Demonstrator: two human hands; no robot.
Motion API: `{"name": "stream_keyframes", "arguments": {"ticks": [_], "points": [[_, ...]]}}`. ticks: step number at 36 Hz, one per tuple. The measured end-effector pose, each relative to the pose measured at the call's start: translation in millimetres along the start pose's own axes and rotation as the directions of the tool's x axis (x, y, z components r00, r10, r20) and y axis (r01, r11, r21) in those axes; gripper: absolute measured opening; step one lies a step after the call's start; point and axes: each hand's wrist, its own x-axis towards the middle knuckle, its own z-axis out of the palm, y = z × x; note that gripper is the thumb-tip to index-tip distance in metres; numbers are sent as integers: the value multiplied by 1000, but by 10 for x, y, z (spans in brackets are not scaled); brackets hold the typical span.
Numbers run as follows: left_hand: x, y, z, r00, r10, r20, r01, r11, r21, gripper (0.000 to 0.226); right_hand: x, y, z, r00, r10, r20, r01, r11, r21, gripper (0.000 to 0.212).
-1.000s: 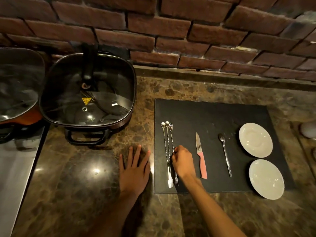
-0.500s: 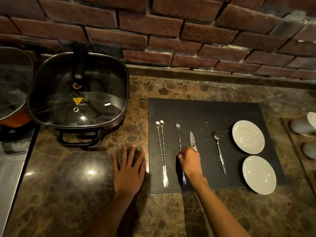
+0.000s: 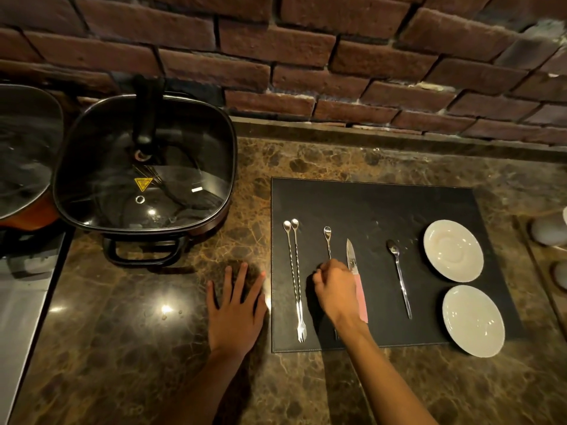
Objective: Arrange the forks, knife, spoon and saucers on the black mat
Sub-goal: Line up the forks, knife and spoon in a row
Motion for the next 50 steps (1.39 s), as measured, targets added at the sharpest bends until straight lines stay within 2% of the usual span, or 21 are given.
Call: {"name": "stream_keyframes", "arguments": {"ticks": [3, 6, 10, 20, 28, 32, 36, 44, 50], "points": [[4, 4, -3, 1000, -5, 13, 5, 1000, -1, 54, 53, -179, 151, 998, -47, 50, 46, 999, 25, 14], [-3, -2, -9, 1000, -8, 26, 8, 1000, 1, 54, 66, -296, 260, 995, -36, 95, 33, 999, 30, 13], [3, -8, -1, 999, -16, 40, 16, 1000, 0, 55, 54, -320, 313, 995, 2, 96, -3, 1000, 10, 18], [0, -9, -3, 1000, -7, 25, 7, 1000, 14, 54, -22, -100, 217, 994, 71, 87, -75, 996, 53, 14], [-2, -13, 5, 1000, 8, 12, -8, 1000, 16, 54, -64, -49, 180, 994, 62, 90, -68, 996, 65, 14], [1, -21, 13, 1000, 7, 3, -7, 1000, 24, 54, -124, -86, 208, 997, -5, 71, 3, 999, 33, 14], [0, -28, 43, 1000, 15, -6, -15, 999, 31, 56, -244, -173, 303, 989, -76, 125, 75, 997, 17, 21], [5, -30, 64, 999, 23, -25, -22, 999, 41, 58, -385, -248, 398, 985, -47, 163, 62, 994, -88, 20], [-2, -29, 62, 999, 26, -39, -25, 999, 34, 58, -474, -314, 477, 975, -27, 219, 62, 986, -152, 31]]}}
